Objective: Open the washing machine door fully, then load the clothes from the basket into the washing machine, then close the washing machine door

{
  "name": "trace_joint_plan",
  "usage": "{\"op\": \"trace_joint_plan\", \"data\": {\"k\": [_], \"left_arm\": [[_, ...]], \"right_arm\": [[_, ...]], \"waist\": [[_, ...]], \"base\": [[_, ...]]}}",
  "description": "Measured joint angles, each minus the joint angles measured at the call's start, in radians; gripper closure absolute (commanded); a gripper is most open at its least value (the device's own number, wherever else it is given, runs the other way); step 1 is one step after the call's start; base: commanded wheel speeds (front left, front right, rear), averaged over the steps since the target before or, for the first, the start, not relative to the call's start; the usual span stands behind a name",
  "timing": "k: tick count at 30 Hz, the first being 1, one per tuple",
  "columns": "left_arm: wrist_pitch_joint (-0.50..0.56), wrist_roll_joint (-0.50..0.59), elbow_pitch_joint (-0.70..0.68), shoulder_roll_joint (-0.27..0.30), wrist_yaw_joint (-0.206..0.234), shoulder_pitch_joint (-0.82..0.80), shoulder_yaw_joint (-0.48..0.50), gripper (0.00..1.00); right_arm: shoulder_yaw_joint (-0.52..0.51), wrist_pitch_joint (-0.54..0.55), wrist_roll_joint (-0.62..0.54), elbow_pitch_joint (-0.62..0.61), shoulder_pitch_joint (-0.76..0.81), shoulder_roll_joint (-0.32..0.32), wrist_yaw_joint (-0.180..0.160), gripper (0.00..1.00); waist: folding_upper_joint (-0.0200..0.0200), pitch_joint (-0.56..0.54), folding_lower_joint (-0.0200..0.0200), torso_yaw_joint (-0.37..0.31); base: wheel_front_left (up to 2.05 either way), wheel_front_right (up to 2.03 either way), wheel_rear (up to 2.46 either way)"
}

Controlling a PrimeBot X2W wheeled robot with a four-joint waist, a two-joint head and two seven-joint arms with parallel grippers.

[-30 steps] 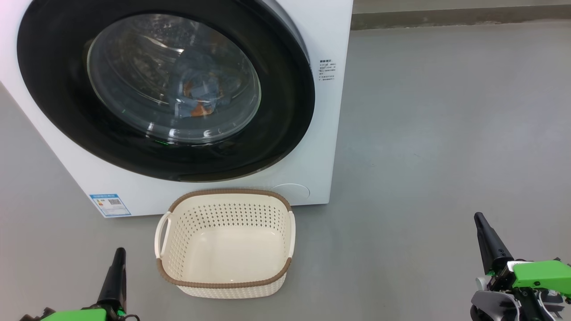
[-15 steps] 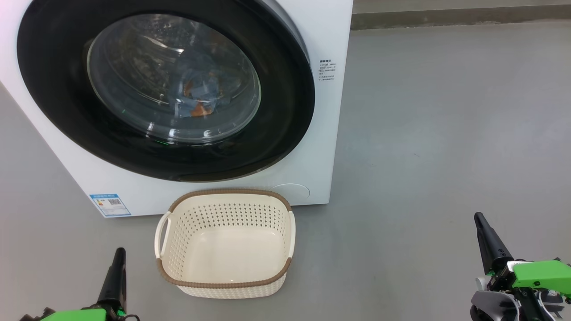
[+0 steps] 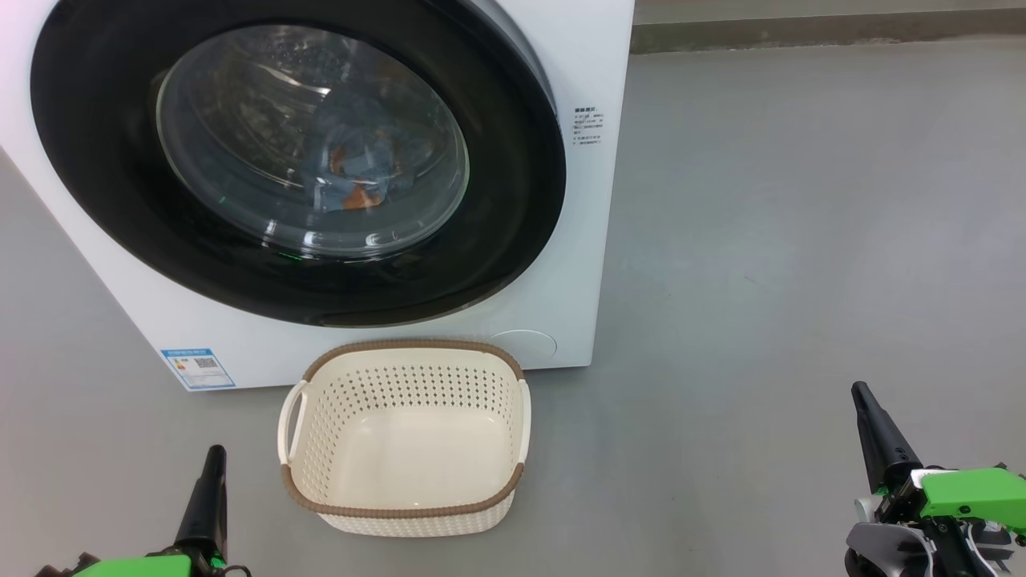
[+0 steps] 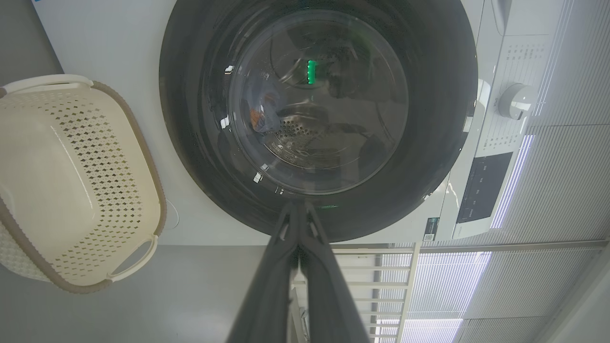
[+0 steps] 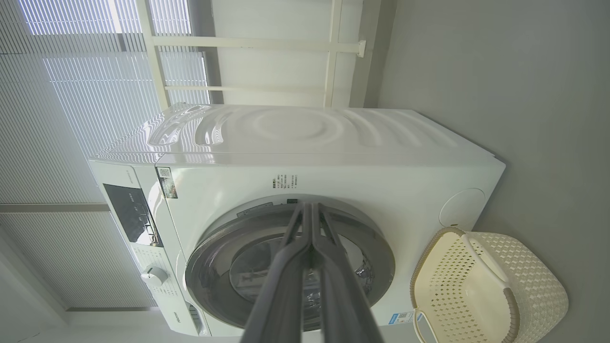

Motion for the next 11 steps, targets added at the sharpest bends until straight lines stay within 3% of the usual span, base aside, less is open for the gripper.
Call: {"op": "trace_joint_plan", "data": {"k": [11], "left_arm": [[0.000,0.000,0.000,0.000,0.000,0.000,0.000,1.00]], "right_arm": [[0.000,0.000,0.000,0.000,0.000,0.000,0.000,1.00]], "waist": [[0.0000,0.000,0.0000,0.000]], "base": [[0.00,0.00,0.00]]}}
